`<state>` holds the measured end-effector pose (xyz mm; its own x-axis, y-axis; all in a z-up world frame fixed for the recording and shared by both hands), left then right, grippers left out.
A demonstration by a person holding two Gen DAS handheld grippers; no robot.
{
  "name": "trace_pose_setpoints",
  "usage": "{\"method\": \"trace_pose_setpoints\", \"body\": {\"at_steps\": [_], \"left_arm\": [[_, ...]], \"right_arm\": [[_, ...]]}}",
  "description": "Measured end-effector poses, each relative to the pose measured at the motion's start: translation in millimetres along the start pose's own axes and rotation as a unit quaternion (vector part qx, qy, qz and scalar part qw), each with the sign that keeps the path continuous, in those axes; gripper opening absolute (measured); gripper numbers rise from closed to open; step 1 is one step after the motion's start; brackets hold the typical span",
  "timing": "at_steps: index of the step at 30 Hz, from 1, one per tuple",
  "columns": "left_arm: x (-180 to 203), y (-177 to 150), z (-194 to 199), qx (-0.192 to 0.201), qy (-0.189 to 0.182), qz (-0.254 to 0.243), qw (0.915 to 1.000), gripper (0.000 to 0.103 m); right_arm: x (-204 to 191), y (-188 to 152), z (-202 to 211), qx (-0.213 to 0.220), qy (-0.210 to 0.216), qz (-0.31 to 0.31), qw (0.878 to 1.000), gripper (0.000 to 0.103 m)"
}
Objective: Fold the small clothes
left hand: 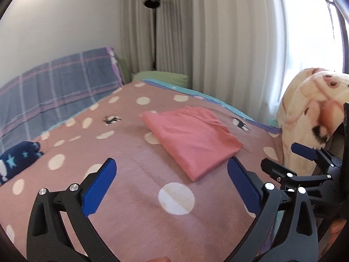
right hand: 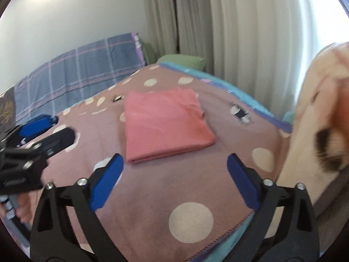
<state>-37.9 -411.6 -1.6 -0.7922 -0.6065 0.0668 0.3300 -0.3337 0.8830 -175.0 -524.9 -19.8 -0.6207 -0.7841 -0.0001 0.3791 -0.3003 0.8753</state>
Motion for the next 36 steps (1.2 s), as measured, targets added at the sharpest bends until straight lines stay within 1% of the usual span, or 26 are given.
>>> {"method": "trace_pose_setpoints", "body": {"at_steps": [3, 5, 7, 9, 13, 16, 23, 30, 36], "left_arm": [[-10, -4, 13, 0.003, 0.018, 0.012, 0.9998, 0.102], [-15, -7, 19, 0.003, 0.028, 0.016, 0.9995, 0.102], [-20, -11, 23, 0.003, 0.043, 0.011, 0.999, 0.102], [-24, -14, 26, 0.005, 0.05, 0.007, 0.9987, 0.102], [-32, -19, 26, -0.008, 0.042, 0.025, 0.9988, 0.102], [-33, -22, 26, -0.012, 0.038, 0.021, 0.999, 0.102], [-29, -27, 27, -0.019, 0.029, 0.015, 0.9993, 0.102], [-29, -29, 31, -0.018, 0.015, 0.019, 0.9995, 0.102], [-26, -31, 29, -0.025, 0.015, 0.017, 0.9994, 0.102]], "right_arm": [[-1, -2, 4, -0.007, 0.004, -0.001, 1.0, 0.098], [-2, -5, 4, -0.011, -0.003, 0.005, 1.0, 0.099], [-5, -9, 2, -0.02, -0.014, 0.02, 1.0, 0.1], [-9, -11, 0, -0.026, -0.015, 0.024, 0.999, 0.1], [-13, -10, -1, -0.036, -0.02, 0.013, 0.999, 0.101], [-13, -9, 2, -0.036, -0.028, 0.0, 0.999, 0.101], [-15, -11, 6, -0.044, -0.033, 0.005, 0.998, 0.101], [-16, -11, 9, -0.044, -0.03, 0.001, 0.999, 0.101], [-15, -12, 8, -0.047, -0.026, 0.001, 0.999, 0.101]]}}
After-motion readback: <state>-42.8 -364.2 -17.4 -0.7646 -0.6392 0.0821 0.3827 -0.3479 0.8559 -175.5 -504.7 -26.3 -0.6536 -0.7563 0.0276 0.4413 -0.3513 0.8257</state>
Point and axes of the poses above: each gripper's, at about its wrist camera, not at the fingertips, and z roughly against the way its jaws point, x to its right, y to its top, the point moved 8 cm from there along -z, roughly the way its jaws point, and after that the axes turned 7 degrees about z, right-handed, at the moved point
